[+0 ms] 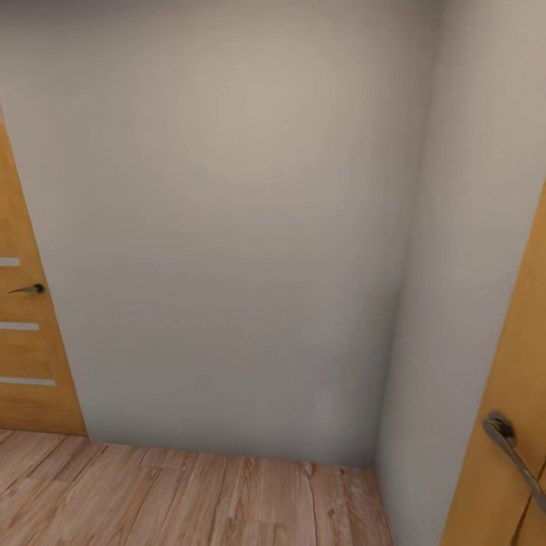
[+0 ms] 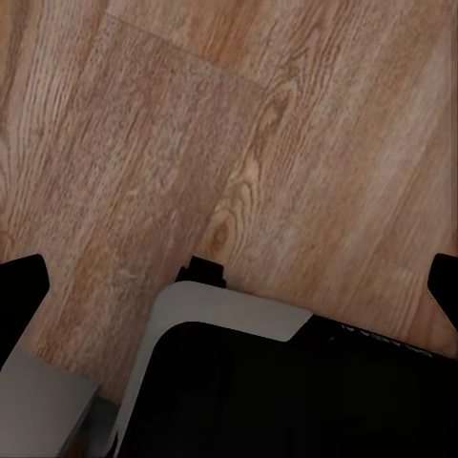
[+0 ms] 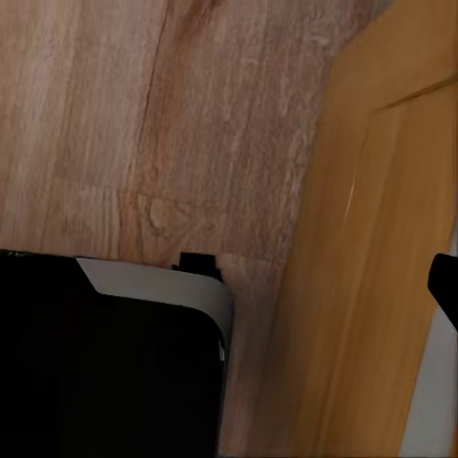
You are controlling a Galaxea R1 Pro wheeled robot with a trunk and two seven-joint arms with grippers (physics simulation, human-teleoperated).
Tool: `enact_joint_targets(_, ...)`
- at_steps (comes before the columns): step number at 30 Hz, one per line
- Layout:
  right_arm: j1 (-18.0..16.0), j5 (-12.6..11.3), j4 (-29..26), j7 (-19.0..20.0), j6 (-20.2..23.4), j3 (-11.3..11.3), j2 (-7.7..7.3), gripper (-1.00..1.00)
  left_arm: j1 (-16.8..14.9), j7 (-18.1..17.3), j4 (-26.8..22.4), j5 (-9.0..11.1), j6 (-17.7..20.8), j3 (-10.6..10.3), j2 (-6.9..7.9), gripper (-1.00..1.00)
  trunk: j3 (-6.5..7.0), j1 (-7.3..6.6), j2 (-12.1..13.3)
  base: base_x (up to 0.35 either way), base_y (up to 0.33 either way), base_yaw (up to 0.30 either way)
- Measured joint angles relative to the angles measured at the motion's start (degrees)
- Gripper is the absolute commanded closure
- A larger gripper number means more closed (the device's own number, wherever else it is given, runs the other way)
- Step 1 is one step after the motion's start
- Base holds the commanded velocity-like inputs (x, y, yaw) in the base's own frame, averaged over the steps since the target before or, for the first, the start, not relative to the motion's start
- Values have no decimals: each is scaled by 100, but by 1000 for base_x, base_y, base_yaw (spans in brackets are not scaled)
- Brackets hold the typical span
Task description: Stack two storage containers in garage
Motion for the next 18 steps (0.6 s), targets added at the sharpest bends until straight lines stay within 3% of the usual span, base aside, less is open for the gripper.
enact_joint_targets(5,0,3,0,1,-2,1,2,-100,0,0,0,0,0,0,0,-100,0,0,0,321,0,94)
enact_joint_targets(18,-1,9,0,0,-8,1,-1,-100,1,-1,0,1,0,0,1,-100,0,0,-1,314,0,258)
